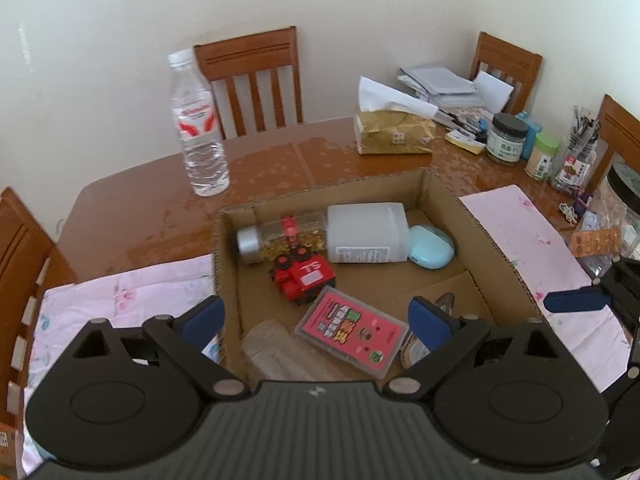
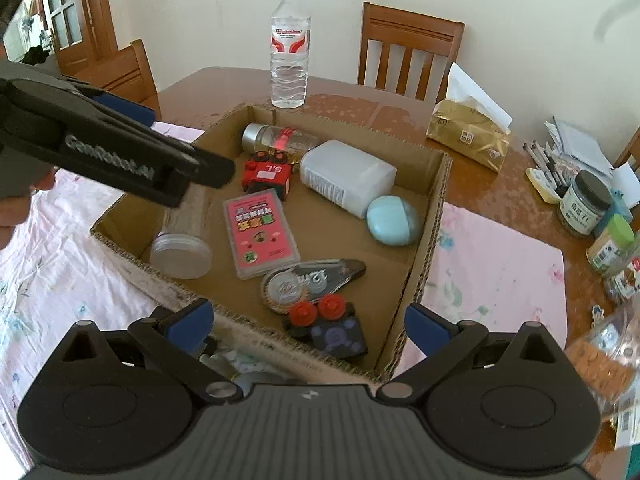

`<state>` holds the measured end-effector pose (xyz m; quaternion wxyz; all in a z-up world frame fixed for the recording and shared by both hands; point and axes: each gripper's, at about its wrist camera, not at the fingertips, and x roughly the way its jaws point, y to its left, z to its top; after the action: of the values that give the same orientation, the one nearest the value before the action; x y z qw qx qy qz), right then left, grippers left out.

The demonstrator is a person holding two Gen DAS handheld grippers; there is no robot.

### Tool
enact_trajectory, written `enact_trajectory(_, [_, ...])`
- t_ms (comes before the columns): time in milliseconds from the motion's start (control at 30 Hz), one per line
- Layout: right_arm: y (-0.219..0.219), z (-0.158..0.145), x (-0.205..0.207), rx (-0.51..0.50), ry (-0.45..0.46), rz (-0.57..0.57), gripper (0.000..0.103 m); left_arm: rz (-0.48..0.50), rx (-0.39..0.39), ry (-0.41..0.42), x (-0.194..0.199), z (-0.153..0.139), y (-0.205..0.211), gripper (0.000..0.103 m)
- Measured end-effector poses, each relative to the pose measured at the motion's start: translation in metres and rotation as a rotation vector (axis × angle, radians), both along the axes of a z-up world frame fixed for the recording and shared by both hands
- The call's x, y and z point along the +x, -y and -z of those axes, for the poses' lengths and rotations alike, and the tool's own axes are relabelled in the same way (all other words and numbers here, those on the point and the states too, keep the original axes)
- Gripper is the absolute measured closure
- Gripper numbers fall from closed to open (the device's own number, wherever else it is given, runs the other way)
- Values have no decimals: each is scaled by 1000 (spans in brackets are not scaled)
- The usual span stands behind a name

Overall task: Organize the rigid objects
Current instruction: 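Lower the pink card into the box and open the left tool, then move the left tool to the black timer while the right tool approaches the grey elephant toy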

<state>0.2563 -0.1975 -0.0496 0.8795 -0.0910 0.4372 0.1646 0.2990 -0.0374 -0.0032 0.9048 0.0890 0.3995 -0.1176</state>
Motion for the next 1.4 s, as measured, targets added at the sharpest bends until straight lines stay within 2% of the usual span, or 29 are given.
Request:
enact_trajectory(133, [-1,3,-12,7,0,12,0,-33,-6,24,-21,-4,-12,3])
enact_trajectory(233, [1,8,-22,13,-8,21,0,-47,-44,7,-35,-3,-23,3])
enact_trajectory(467, [-10,15,-51,-82,44,-6,0,-102,-74,-8,-68,7,-39,3])
enact_trajectory(567, [-12,24,-54,-52,-2,-3,0,-110,-56,-11,-77,16,-43,3])
enact_trajectory(767, [-16,51,-54,-1,-55,34,0,-124,-56,-66,-83,36,-50,3])
enact_trajectory(967, [-22,75,-49,-1,-40,109,0,-118,-54,-97,-86,47,-53,3])
enact_trajectory(1233, [-23,85,-43,-51,-3,187,0,-101,-58,-138,-88,60,-51,3])
enact_trajectory(1400, [-15,87,-46,-20,-3,175,0,-81,-68,-172,-85,71,-41,3])
